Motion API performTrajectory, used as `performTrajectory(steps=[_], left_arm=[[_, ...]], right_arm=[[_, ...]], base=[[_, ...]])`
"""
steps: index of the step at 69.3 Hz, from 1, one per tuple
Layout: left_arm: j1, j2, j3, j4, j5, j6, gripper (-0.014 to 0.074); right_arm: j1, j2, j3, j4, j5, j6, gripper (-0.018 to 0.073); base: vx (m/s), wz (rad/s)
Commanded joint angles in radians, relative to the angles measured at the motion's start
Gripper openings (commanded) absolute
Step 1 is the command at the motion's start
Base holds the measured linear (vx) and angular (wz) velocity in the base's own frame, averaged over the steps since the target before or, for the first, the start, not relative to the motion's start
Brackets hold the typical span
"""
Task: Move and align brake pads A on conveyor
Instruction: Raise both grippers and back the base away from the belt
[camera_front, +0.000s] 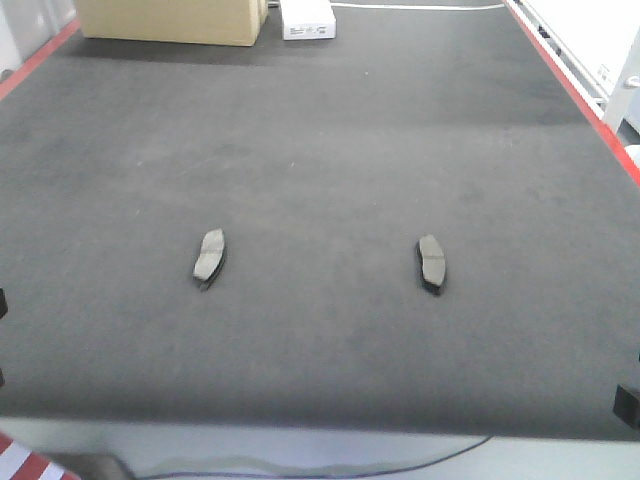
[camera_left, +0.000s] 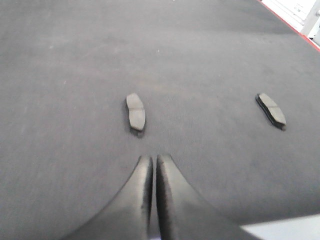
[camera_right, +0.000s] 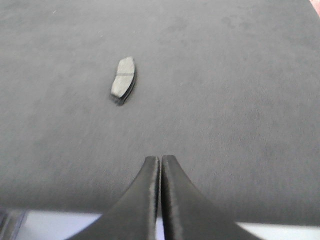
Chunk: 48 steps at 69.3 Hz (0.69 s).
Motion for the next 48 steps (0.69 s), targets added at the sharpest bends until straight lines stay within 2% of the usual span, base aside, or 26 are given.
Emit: performTrajectory(steps=[1,48], left_arm=[[-0.006,0.001,-0.022,0.006,-0.061,0.003,-0.0007],[-0.006,0.001,-0.022,0.006,-0.061,0.003,-0.0007]], right_arm=[[-0.008,0.001,-0.025,-0.022,-0.062,-0.006,-0.0010],[-0.008,0.001,-0.025,-0.022,-0.062,-0.006,-0.0010]], base=[[-0.20,0.08],[-0.22,-0.02]])
